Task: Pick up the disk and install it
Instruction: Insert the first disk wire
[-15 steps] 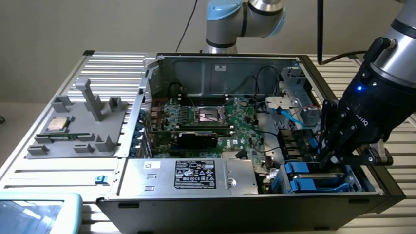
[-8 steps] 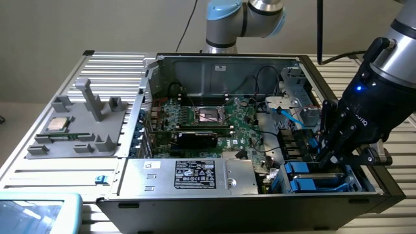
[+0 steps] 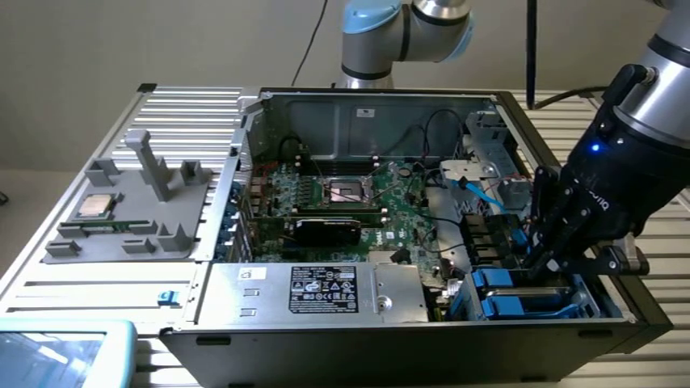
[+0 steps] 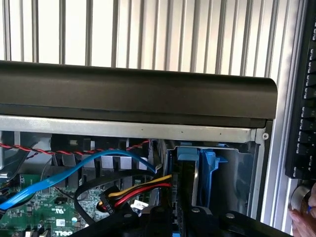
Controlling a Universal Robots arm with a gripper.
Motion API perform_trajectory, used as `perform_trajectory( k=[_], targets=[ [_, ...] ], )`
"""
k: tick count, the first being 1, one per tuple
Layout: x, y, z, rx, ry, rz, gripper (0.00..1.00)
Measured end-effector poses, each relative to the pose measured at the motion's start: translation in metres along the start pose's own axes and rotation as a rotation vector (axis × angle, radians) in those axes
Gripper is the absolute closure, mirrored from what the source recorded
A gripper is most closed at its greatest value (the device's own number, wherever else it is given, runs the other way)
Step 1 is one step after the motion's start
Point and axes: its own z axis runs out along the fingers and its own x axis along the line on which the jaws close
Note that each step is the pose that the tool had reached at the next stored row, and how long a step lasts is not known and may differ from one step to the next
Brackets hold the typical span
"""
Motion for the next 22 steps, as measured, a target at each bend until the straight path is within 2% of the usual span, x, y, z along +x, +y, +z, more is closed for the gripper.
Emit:
perform_trajectory(
  k=[6,22],
  targets=[
    [-0.0001,0.0028,0.0002,0.0061,0.0013,0.0,0.83],
    [-0.0002,0.0029,0.0004,0.0066,0.0016,0.001,0.83]
  ],
)
